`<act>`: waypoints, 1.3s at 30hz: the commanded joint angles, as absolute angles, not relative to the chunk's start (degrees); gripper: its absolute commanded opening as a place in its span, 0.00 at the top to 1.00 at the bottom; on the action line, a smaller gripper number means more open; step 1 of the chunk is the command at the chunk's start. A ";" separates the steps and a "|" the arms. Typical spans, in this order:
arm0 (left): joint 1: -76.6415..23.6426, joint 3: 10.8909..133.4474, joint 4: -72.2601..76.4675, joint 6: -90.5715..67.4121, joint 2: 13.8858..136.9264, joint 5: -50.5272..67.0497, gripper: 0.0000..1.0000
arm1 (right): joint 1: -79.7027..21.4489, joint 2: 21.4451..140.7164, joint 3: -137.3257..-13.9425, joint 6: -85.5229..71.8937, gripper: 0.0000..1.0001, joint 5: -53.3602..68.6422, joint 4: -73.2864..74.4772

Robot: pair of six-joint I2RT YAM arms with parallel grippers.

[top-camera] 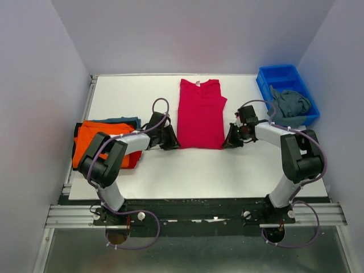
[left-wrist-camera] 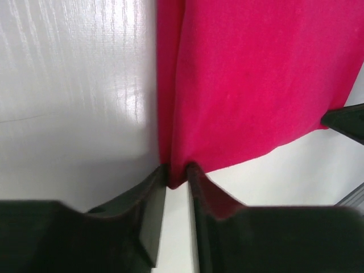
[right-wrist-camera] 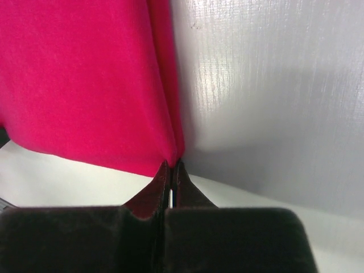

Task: Fold and stack the t-shirts
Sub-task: Grab one side of the 2/3 rectangular tshirt with both arms, then fold the long partially folded tshirt into a neat square

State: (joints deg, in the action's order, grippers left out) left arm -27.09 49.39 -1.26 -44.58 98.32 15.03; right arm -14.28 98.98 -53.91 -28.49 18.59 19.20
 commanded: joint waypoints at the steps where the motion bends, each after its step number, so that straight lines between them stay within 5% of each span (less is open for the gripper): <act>1: -27.34 49.04 -1.76 -45.52 101.95 15.20 0.85 | -14.85 100.64 -53.26 -28.12 0.99 17.58 20.65; 2: -27.42 49.04 -1.06 -45.88 102.21 15.38 0.99 | -14.85 100.55 -53.35 -28.12 0.99 18.01 20.65; 3: -27.51 49.04 -0.79 -45.97 101.87 15.55 1.00 | -14.85 100.02 -53.35 -28.21 0.99 18.37 20.83; 17: -37.70 41.93 -18.10 -45.61 73.07 8.87 1.00 | -15.03 69.20 -37.98 -27.86 0.99 22.06 31.54; 22: -37.97 46.74 -23.55 -46.15 66.62 7.48 1.00 | -15.03 59.51 -42.08 -28.57 0.99 18.56 38.14; 27: -33.68 57.82 -24.00 -42.89 72.94 7.11 1.00 | -14.42 67.48 -55.17 -27.34 0.99 14.95 40.16; 39: -21.54 84.43 -17.93 -42.10 104.73 13.70 1.00 | -6.42 107.02 -90.32 -25.40 0.99 19.51 40.16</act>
State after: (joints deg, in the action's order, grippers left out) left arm -23.81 75.64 -19.03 -43.31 94.87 10.76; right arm -9.26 98.43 -81.45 -26.92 18.52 37.58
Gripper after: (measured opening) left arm 0.030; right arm 0.014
